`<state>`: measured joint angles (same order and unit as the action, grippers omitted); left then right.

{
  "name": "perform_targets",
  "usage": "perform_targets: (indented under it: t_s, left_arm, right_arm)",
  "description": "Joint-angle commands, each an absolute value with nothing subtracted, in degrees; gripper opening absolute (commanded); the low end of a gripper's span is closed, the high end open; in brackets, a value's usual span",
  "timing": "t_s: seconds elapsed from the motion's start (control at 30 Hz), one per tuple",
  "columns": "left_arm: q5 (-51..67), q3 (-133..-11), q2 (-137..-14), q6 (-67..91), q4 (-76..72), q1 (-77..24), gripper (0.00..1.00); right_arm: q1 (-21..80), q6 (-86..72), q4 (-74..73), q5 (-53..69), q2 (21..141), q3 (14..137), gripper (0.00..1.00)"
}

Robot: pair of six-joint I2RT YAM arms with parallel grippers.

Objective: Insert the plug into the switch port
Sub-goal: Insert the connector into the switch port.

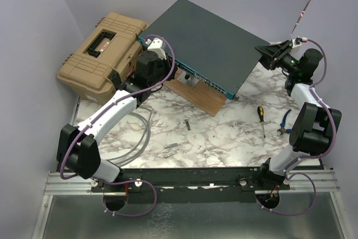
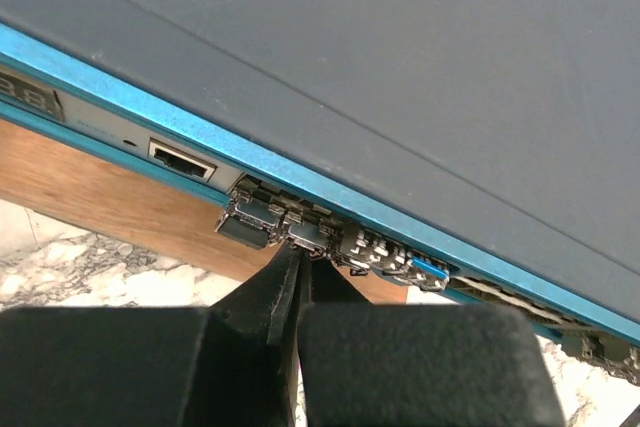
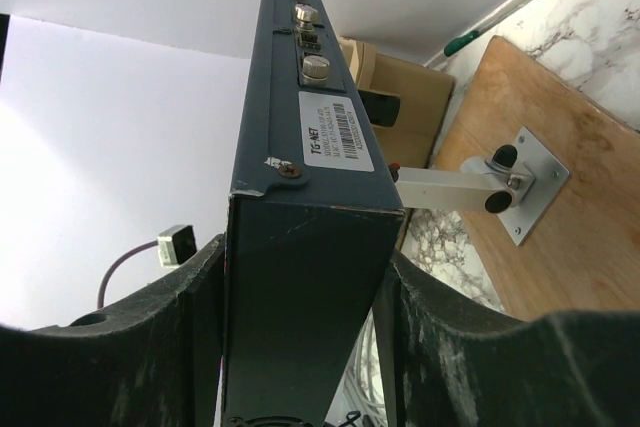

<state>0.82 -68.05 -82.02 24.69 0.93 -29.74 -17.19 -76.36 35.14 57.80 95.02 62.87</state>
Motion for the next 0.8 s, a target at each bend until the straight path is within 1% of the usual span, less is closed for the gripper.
perform_targets:
  t_s: [0.0,0.13,0.33,0.47,0.77]
  left_arm:
    - [0.0,-71.5,-82.6,28.5,-14.0,-29.9,0.02]
    - [-0.7,-68.8,-79.9,26.9,-11.0,-29.8,0.04]
    - [-1.6,-64.5,-74.7,25.0,-7.0,-29.8,0.11]
    - [-2.5,-63.0,-72.5,24.6,-6.7,-29.6,0.12]
    - [-1.1,-63.7,-73.4,24.8,-7.2,-29.4,0.12]
  right_arm:
    - [-16.6,-71.4,33.1,58.6,96.0,64.0,0.31]
    - [-16.6,-70.6,32.0,58.4,95.9,64.5,0.3]
    - [-16.6,-69.6,30.8,58.2,95.9,64.8,0.3]
    - [-16.6,-69.3,30.3,58.2,95.9,65.2,0.29]
    - [-16.6,-68.6,29.2,58.1,95.5,65.4,0.29]
